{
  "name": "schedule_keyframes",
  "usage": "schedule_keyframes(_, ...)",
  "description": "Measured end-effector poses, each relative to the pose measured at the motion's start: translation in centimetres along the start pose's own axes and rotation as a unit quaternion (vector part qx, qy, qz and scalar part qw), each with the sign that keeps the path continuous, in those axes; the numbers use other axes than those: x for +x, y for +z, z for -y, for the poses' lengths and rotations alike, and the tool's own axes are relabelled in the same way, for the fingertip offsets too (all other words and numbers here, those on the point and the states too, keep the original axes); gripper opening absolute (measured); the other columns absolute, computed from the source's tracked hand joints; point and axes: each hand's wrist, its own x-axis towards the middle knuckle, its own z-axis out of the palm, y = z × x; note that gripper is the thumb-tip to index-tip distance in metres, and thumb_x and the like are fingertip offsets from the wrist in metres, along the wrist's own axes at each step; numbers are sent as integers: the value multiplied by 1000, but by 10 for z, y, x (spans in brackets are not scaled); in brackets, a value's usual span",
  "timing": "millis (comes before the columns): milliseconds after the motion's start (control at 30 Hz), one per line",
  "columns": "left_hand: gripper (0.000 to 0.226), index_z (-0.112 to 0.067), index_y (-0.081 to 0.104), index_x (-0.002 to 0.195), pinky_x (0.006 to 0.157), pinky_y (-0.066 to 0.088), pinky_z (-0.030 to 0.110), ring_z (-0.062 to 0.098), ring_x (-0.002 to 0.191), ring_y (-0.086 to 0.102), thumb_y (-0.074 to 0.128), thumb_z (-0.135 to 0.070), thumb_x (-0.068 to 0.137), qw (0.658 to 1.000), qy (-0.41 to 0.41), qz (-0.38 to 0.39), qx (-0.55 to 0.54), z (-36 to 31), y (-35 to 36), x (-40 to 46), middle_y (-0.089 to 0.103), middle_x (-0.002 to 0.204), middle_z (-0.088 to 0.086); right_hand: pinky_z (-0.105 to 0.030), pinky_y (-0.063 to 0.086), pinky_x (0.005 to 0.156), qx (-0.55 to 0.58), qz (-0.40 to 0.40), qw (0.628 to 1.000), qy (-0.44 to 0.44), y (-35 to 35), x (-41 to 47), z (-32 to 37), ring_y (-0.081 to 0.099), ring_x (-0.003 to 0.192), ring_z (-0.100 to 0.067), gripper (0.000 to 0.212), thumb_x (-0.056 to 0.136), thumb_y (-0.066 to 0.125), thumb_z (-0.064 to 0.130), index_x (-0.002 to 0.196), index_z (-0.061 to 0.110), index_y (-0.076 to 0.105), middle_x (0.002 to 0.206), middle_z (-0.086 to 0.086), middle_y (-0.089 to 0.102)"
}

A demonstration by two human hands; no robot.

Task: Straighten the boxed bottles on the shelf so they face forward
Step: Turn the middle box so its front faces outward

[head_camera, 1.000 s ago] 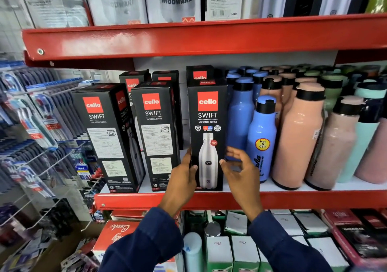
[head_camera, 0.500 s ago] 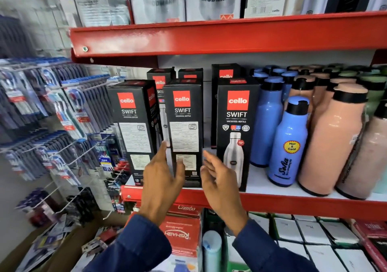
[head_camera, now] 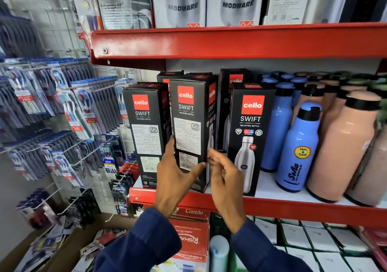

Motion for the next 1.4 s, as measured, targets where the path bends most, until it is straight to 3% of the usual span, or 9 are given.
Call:
schedule_keyframes(133, 91, -64, 33, 126, 99, 56, 33, -3, 111, 64, 89, -33, 62, 999, 15, -29, -35, -1, -2, 3, 65, 121, -23, -19, 50, 96, 26, -13, 999, -14, -1, -2, 9, 62, 112, 3, 32, 100, 46, 14, 127, 17, 62, 122, 8, 69)
schedule_keyframes(333, 91, -45, 36, 137, 94, 45, 5, -17, 113, 56, 86, -19, 66, 997, 55, -24, -38, -4, -15, 2, 57, 123, -34, -8, 48, 93, -43, -68, 996, -24, -10, 0, 5, 62, 111, -1, 43, 93, 59, 14, 135, 15, 55, 126, 0, 66)
schedule_keyframes(500, 91, -40, 25, 152, 109, 44, 22, -6, 133, 49, 69, -14, 77, 993, 67, 65, -67, 5, -24, 9, 47, 151, -15, -31, 53, 99, -61, -19, 998, -4, -7, 9, -1, 61, 116, -8, 49, 90, 66, 25, 137, 15, 53, 129, 0, 65)
schedule_keyframes(633, 76, -29, 14, 158, 117, 37, 30, 0, 140, 42, 49, -13, 92, 987, 48, 136, -77, 22, -14, 18, 41, 157, -14, -7, 51, 83, -46, -41, 998, -2, -2, 12, -5, 66, 102, 0, 42, 88, 70, 19, 129, 14, 61, 119, 1, 71)
schedule_keyframes(833, 69, -29, 16, 158, 107, 26, 2, -24, 128, 39, 40, -25, 94, 985, 9, 166, -51, 52, 3, 28, 33, 130, -60, 5, 43, 74, -100, -51, 994, 11, 11, 11, -26, 66, 95, -4, 39, 88, 69, 16, 125, 7, 62, 114, -7, 73)
schedule_keyframes(1000, 62, -27, 18, 157, 103, 32, 2, -9, 126, 48, 39, -28, 99, 985, -4, 168, -36, 67, 7, 23, 48, 142, -26, 5, 42, 80, -114, -37, 993, 22, 16, 3, -42, 64, 99, -2, 37, 90, 65, 12, 127, 10, 62, 116, -8, 72)
schedule_keyframes(1100, 53, -26, 27, 154, 99, 33, 0, -9, 117, 56, 40, -16, 104, 987, -10, 162, -15, 66, 4, 20, 52, 135, -23, 5, 42, 78, -111, -38, 993, 21, 15, 3, -41, 63, 96, 1, 36, 90, 65, 12, 126, 9, 63, 114, -6, 72)
schedule_keyframes(1200, 50, -21, 33, 152, 86, 49, 27, 12, 87, 56, 43, -17, 104, 988, 7, 152, 21, 61, -5, 11, 59, 101, -4, -4, 50, 80, -76, -65, 995, 20, 11, 0, -35, 66, 88, 4, 34, 89, 66, 10, 122, 13, 66, 106, -1, 74)
schedule_keyframes(1400, 21, -21, 75, 107, 65, 56, 15, 1, 66, 68, 66, -11, 90, 994, 70, -32, 75, 37, -48, -10, 73, 82, -17, -13, 54, 74, -19, -112, 992, -61, 18, -9, -6, 69, 85, -3, 22, 86, 67, 5, 104, 16, 73, 96, 4, 75)
